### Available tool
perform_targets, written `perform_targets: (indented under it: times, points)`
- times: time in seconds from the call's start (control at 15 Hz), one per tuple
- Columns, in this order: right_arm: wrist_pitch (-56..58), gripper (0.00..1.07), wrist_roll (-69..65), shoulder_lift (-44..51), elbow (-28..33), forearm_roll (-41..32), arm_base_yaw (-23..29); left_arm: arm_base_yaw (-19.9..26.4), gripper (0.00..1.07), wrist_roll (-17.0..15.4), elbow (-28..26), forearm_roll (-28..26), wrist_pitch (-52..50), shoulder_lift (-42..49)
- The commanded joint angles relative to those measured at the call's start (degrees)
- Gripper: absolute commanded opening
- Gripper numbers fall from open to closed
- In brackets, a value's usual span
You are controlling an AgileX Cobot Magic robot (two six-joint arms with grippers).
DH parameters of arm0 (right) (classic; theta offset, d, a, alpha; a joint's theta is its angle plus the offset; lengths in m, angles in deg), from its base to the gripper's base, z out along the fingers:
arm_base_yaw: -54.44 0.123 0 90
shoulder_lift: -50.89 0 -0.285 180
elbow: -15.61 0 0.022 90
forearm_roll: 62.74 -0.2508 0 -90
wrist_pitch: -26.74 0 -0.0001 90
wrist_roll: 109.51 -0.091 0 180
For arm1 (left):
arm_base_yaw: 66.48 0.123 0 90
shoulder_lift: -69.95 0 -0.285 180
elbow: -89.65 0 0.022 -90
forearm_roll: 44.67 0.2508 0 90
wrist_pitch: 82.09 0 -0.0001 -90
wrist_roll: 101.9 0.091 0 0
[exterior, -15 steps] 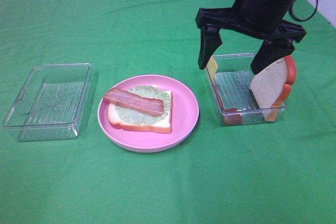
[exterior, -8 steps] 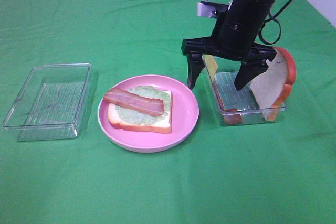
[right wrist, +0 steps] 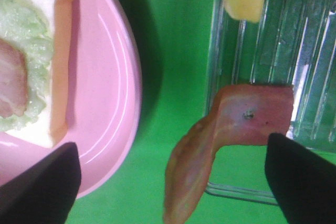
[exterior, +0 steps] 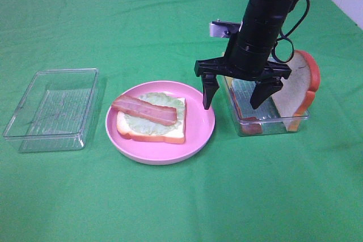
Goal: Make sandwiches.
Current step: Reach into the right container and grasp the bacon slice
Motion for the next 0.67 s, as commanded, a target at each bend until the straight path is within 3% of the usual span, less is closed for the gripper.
perform_targets:
  times: [0.07, 0.27, 0.67]
  points:
    - [0.1, 0.8, 1.5, -0.2, -0.2, 0.5, -0.1, 0.0, 0.98, -0.3, 0.2, -0.3, -0.9, 0.9]
    - [0.3, 0.61, 1.4, -0.2, -0.2, 0.6, -0.1, 0.0, 0.98, -0.3, 0.2, -0.3, -0.9, 0.9]
    - [1.3, 0.6, 1.7, -0.2, -0.2, 0.6, -0.1, 0.0, 0.98, -0.3, 0.2, -0.3, -0.9, 0.9]
